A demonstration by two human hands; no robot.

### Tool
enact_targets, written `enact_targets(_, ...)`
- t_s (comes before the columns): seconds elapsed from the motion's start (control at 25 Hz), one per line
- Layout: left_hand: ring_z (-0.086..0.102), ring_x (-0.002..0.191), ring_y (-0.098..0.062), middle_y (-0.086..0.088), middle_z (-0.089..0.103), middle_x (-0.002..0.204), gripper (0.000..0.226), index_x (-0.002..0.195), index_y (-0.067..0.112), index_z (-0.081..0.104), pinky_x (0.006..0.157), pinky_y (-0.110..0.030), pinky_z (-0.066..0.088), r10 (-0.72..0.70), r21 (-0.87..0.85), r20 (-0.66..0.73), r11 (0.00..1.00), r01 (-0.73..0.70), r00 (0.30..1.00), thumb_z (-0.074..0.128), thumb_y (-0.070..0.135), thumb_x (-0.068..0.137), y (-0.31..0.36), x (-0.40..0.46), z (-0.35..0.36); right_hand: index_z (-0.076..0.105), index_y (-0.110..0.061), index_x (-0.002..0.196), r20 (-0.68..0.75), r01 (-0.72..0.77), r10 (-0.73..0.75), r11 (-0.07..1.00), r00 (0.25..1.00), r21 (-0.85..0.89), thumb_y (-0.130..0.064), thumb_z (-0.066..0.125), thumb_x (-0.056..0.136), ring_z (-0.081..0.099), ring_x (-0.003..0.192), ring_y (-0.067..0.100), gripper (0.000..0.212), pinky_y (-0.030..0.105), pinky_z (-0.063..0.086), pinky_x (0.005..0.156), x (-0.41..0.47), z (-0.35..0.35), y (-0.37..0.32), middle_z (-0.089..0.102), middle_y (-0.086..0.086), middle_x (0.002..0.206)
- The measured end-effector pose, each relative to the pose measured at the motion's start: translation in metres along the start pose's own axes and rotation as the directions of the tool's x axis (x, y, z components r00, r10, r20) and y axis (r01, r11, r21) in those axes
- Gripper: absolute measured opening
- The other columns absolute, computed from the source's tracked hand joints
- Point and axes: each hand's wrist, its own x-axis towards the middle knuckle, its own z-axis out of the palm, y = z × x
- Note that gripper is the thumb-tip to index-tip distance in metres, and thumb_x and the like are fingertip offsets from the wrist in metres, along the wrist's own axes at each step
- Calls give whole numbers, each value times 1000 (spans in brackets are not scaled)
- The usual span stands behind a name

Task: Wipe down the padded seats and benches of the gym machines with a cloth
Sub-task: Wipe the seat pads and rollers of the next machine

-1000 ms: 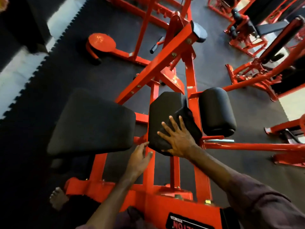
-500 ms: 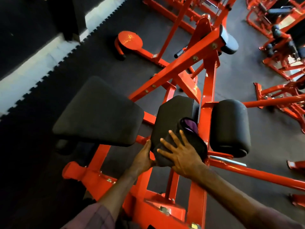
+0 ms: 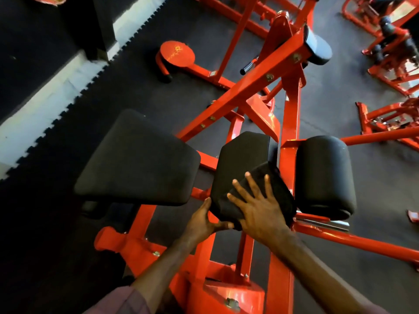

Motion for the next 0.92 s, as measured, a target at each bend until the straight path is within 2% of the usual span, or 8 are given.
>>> enact_targets(0.08,48,138,-4,18,50,146,114,155,20,46,106,-23,45,-27,-38,-13,999,27,1000,100,52,59,9,3,3,44,-32,158,62,-44,44,999,997,-2,-72,66,79,-2,160,48,91,77,-3,120,12,-7,-18,26,8,172)
enact_targets(0.24,64,126,-16,12,67,132,93,142,24,56,94,-24,51,-67,-58,-40,996,65,997,98,44,61,11,8,6,54,-30,152,-39,80,-79,997,996,13,-44,75,73,12,161,41,83,76,7,122,-17,4,-1,33,3,170)
enact_targets(0.4,61,129,-17,5,68,138,106,149,28,53,86,-16,45,-125,-79,-22,989,123,992,100,53,57,13,9,4,50,-26,155,-8,-182,183,982,983,58,-51,66,85,5,161,41,75,79,2,119,19,-10,1,29,3,172)
enact_targets(0.48,64,125,-17,6,71,132,103,145,29,55,78,-8,44,-133,-92,-37,987,129,990,101,51,56,13,10,5,49,-27,156,22,-62,61,998,998,31,-56,52,85,4,161,41,77,78,2,120,13,-6,-3,29,3,172)
enact_targets(0.56,66,122,-16,7,72,129,101,143,28,56,71,-2,41,-151,-77,-31,986,148,988,102,49,55,11,10,4,46,-30,158,-24,58,-57,998,998,30,-53,52,84,5,162,37,77,76,7,121,-14,0,12,24,0,174)
enact_targets(0.72,60,133,-21,3,67,141,108,151,26,51,85,-14,41,-173,-70,4,982,173,985,99,55,58,15,8,1,42,-29,160,41,-265,262,945,964,191,-45,66,90,-6,162,37,76,75,5,123,25,-12,26,15,-1,176)
enact_targets(0.76,58,134,-20,4,66,142,106,151,27,51,88,-17,41,-171,-77,-1,982,171,985,99,55,60,16,7,1,42,-28,159,66,-275,267,944,961,181,-44,66,90,-7,162,39,75,75,1,123,37,-15,19,16,-1,175)
enact_targets(0.92,62,127,-12,10,69,135,99,145,32,56,92,-23,49,-190,-134,-5,973,188,982,97,59,59,14,1,6,55,-27,152,-37,33,-29,993,999,115,-43,72,78,9,162,36,77,72,3,123,6,6,23,34,0,170)
